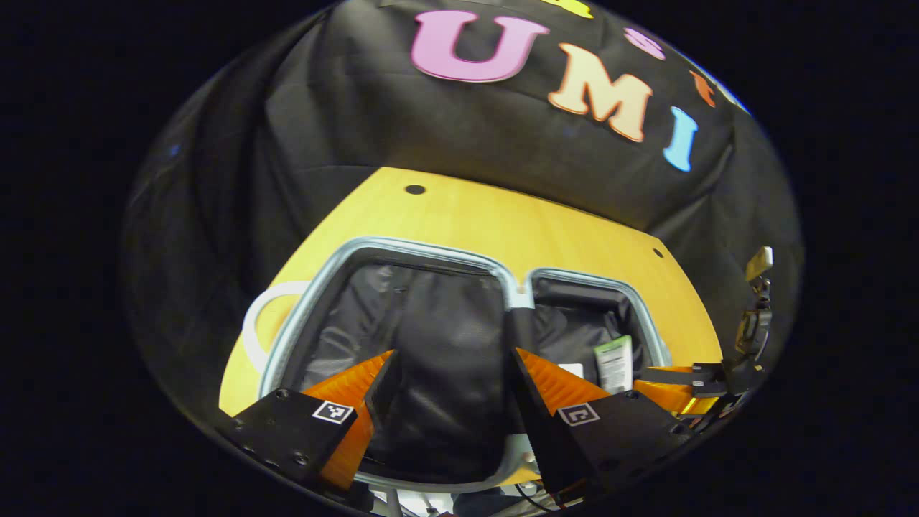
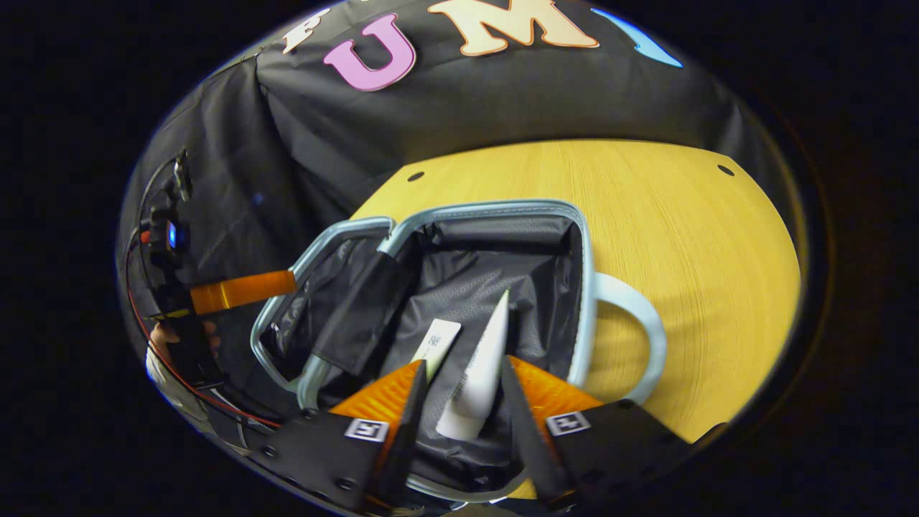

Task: First open the suitcase, pack the skin care products into it, and then close the suitcase.

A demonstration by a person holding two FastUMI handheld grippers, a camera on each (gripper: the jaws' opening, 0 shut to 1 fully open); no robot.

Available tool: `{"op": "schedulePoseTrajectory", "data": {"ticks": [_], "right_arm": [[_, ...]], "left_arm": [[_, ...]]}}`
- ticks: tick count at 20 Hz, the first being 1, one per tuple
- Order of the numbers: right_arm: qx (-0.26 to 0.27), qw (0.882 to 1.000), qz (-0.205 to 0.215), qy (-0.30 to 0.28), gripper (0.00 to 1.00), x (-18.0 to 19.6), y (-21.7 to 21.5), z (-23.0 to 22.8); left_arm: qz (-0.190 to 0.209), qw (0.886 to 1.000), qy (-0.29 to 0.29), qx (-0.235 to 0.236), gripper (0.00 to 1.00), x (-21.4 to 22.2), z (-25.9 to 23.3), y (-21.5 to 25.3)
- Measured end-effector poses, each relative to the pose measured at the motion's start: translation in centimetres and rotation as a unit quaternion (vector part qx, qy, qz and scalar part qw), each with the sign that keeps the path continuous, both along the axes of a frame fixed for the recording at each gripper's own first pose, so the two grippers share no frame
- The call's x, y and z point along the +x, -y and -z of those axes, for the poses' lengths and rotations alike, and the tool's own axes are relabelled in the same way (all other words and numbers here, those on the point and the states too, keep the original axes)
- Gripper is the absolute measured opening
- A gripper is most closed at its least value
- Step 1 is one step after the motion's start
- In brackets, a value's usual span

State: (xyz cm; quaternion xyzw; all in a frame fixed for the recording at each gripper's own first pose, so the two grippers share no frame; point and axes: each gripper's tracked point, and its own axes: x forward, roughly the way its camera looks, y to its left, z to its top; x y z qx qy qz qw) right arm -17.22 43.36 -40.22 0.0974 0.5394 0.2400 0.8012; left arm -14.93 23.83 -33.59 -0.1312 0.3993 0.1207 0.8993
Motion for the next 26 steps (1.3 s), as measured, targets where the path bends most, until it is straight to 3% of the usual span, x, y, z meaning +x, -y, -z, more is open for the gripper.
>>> {"op": "schedulePoseTrajectory", "data": {"ticks": [2,8,13,17,19,22,25,26], "right_arm": [[0.007,0.999,0.012,0.038,0.97,1.9,-0.2,-1.1],[0.002,0.99,0.03,0.136,0.98,6.7,1.5,-5.8],[-0.039,0.981,0.07,0.178,0.98,9.0,6.1,-7.8],[-0.069,0.973,0.111,0.188,0.98,9.5,9.7,-8.1],[-0.08,0.971,0.125,0.186,0.98,9.3,11.0,-8.1],[-0.091,0.968,0.142,0.188,0.98,9.3,12.2,-8.2],[-0.106,0.963,0.145,0.2,0.98,9.2,13.1,-8.6],[-0.108,0.962,0.144,0.203,0.98,9.2,13.2,-8.8]], "left_arm": [[-0.027,1.0,0.006,0.007,0.88,-0.6,-1.1,-2.3],[-0.074,0.996,0.002,0.048,0.89,-1.8,-1.8,-10.0],[-0.097,0.992,-0.031,0.071,0.89,-2.6,-0.2,-16.2],[-0.104,0.992,-0.064,0.043,0.92,-2.9,2.3,-18.5],[-0.092,0.992,-0.085,0.021,0.89,-3.3,4.0,-18.6],[-0.087,0.99,-0.113,0.021,0.75,-3.3,6.1,-19.6],[-0.089,0.988,-0.125,0.021,0.71,-2.9,7.7,-20.0],[-0.089,0.987,-0.131,0.019,0.57,-2.9,8.0,-20.2]]}}
